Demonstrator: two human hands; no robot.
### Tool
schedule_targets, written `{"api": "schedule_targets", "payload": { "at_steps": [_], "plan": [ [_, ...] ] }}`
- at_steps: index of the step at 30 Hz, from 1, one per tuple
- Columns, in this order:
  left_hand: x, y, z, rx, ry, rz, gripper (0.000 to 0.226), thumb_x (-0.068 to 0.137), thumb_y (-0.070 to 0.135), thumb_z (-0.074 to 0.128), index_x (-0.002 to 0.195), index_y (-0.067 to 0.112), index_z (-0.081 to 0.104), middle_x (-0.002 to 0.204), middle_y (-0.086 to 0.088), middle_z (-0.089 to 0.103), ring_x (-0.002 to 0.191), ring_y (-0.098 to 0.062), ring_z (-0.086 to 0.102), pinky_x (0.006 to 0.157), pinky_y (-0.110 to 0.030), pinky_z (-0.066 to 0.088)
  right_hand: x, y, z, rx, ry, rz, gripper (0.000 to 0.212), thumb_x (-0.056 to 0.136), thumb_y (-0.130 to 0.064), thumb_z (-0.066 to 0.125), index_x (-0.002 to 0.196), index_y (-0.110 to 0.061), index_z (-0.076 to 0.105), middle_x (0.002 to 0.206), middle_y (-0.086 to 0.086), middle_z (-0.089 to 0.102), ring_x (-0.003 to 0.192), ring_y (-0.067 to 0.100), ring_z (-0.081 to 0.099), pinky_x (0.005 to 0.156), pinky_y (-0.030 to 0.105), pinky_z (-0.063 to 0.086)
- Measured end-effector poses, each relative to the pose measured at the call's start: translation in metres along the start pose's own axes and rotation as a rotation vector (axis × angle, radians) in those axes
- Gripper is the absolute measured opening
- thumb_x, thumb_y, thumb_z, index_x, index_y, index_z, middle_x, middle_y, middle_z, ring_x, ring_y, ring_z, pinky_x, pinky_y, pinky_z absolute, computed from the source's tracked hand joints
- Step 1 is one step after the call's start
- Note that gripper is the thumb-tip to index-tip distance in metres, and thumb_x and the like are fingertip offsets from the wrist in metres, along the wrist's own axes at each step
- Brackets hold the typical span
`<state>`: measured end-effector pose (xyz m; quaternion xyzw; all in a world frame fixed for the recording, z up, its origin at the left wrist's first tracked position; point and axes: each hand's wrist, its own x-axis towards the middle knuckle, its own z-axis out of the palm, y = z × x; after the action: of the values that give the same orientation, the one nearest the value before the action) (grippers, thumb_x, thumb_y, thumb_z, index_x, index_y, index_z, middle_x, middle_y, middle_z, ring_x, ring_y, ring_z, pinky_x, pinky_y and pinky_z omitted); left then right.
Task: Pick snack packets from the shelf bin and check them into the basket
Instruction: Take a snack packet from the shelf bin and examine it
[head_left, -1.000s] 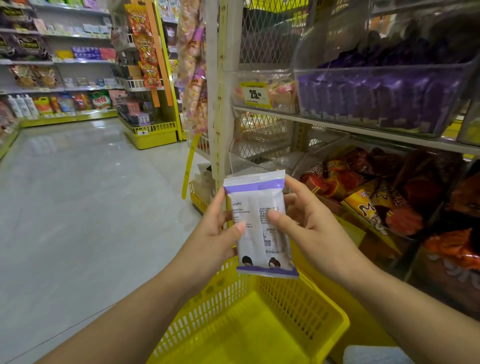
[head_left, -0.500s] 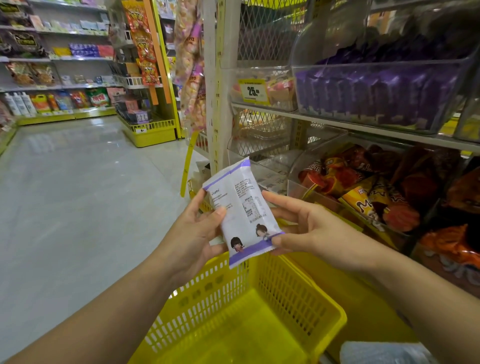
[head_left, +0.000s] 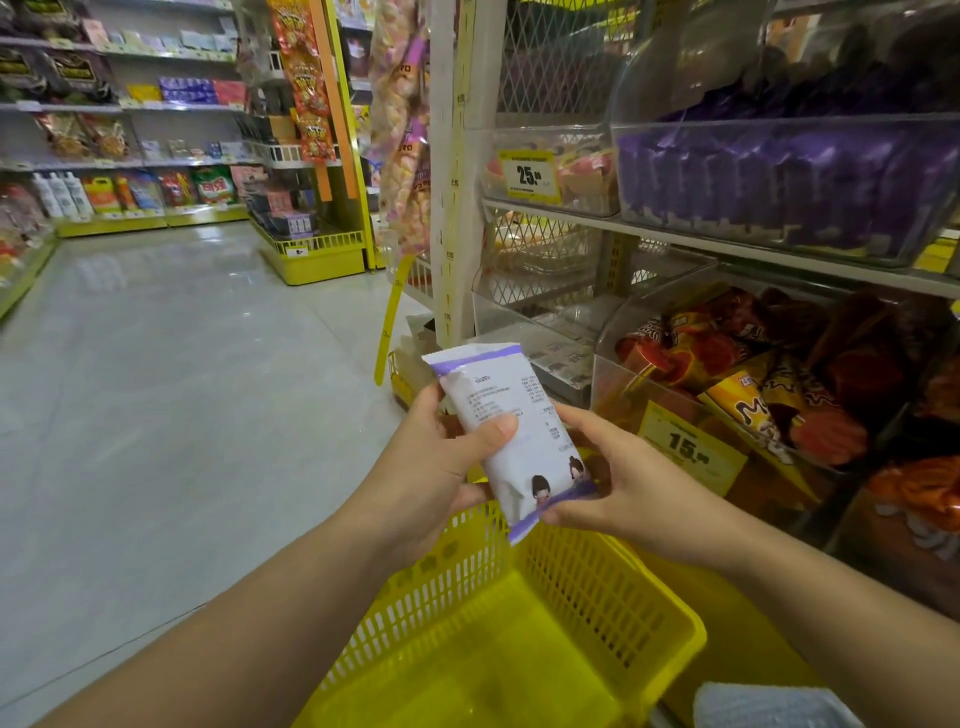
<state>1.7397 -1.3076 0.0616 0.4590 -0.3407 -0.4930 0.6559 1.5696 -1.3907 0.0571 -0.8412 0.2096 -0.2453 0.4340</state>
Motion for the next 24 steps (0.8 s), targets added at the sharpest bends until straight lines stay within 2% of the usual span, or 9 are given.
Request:
{"api": "schedule_targets", "payload": {
  "at_steps": [3,6,10,12,14,17,21,22,24],
  "plan": [
    [-0.003,0.000,0.003,0.011,-0.070,0.014,0.053,0.077,0.006,0.070,0.126,0.020,0.054,0.111,-0.008,0.071,0.099,-0.024,0.071,0.072,-0.045,0.060,0.000,0.002,0.002,0.110,-0.029,0.022,0.079,0.072,0.001,0.080,0.129,-0.039,0.043,0.118,-0.024,0.062,0.103,0.000,0.063,0.076,0.019,0.054],
    [-0.004,0.000,0.003,0.064,-0.102,0.036,0.055,0.080,0.003,0.070,0.129,0.021,0.053,0.116,-0.010,0.068,0.101,-0.024,0.071,0.073,-0.040,0.060,0.000,0.001,0.001,0.115,-0.056,0.016,0.078,0.073,0.000,0.079,0.130,-0.040,0.042,0.120,-0.024,0.062,0.106,0.001,0.063,0.079,0.022,0.054],
    [-0.001,0.004,-0.002,0.069,-0.059,0.053,0.053,0.087,0.003,0.063,0.134,0.023,0.049,0.119,-0.005,0.068,0.104,-0.022,0.070,0.076,-0.041,0.060,0.000,0.001,-0.003,0.208,-0.089,0.035,0.078,0.074,0.003,0.077,0.131,-0.039,0.043,0.122,-0.016,0.064,0.108,0.005,0.064,0.080,0.019,0.053],
    [0.000,0.007,-0.007,0.021,-0.014,0.045,0.054,0.091,0.003,0.058,0.136,0.028,0.044,0.120,-0.004,0.069,0.105,-0.021,0.069,0.074,-0.041,0.061,0.001,0.002,-0.007,0.292,-0.045,0.078,0.075,0.073,-0.005,0.079,0.132,-0.036,0.045,0.123,-0.007,0.065,0.108,0.013,0.065,0.084,0.027,0.055],
    [0.000,0.008,-0.011,-0.008,0.038,0.033,0.056,0.094,0.004,0.056,0.140,0.030,0.040,0.122,-0.006,0.068,0.106,-0.021,0.069,0.075,-0.042,0.061,0.003,0.001,-0.009,0.398,0.024,0.117,0.065,0.071,-0.019,0.075,0.129,-0.033,0.049,0.112,-0.002,0.070,0.101,0.018,0.069,0.080,0.032,0.057],
    [-0.002,0.003,-0.009,0.035,0.053,0.015,0.045,0.097,0.009,0.053,0.134,0.033,0.043,0.116,-0.006,0.071,0.100,-0.020,0.071,0.070,-0.041,0.061,0.006,-0.002,-0.007,0.590,0.088,0.153,0.053,0.071,-0.023,0.068,0.122,-0.025,0.055,0.091,0.002,0.073,0.088,0.018,0.072,0.067,0.028,0.058],
    [-0.002,-0.004,-0.004,0.164,0.002,0.013,0.036,0.099,0.010,0.050,0.116,0.043,0.050,0.107,0.006,0.074,0.096,-0.015,0.072,0.068,-0.035,0.060,0.004,-0.008,0.000,0.615,0.042,0.164,0.043,0.076,-0.020,0.068,0.118,-0.022,0.062,0.113,0.012,0.070,0.099,0.027,0.070,0.075,0.037,0.059],
    [-0.002,-0.006,-0.004,0.214,-0.030,0.019,0.040,0.098,0.010,0.052,0.115,0.046,0.051,0.109,0.009,0.073,0.099,-0.015,0.071,0.072,-0.035,0.060,0.003,-0.009,0.002,0.590,0.027,0.160,0.044,0.077,-0.020,0.068,0.121,-0.022,0.062,0.116,0.011,0.069,0.103,0.028,0.069,0.080,0.042,0.058],
    [-0.003,-0.009,-0.001,0.322,-0.074,0.028,0.049,0.095,0.017,0.059,0.127,0.051,0.046,0.118,0.012,0.068,0.107,-0.015,0.068,0.083,-0.038,0.059,0.001,-0.012,0.006,0.544,0.021,0.154,0.047,0.079,-0.022,0.068,0.125,-0.024,0.059,0.118,0.006,0.069,0.107,0.027,0.067,0.086,0.050,0.055]
  ]
}}
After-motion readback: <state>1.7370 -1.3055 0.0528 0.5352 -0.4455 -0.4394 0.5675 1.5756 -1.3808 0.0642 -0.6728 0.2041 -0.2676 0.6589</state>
